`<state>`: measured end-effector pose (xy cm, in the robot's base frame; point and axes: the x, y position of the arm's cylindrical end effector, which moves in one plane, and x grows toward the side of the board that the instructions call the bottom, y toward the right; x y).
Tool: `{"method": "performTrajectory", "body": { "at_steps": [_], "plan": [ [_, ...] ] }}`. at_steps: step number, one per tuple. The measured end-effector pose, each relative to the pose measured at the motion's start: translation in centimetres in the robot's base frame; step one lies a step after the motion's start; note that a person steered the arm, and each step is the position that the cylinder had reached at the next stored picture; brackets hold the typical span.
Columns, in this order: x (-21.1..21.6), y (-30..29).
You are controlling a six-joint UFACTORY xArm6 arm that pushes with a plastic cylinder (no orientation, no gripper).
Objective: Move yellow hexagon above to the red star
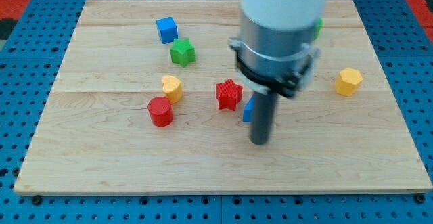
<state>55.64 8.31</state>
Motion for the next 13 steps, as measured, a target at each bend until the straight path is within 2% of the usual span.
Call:
{"method": "performTrajectory", "body": {
  "at_steps": [1,3,5,6,7,8,9,13],
  "plan": [
    [3.0,8.2],
    [-5.3,10.4],
    [-9.2,10.7],
    [-5.8,13.6],
    [-5.4,17.7],
    [-7.3,18.7],
    [-12.8,17.4],
    [-11.8,15.8]
  ]
}}
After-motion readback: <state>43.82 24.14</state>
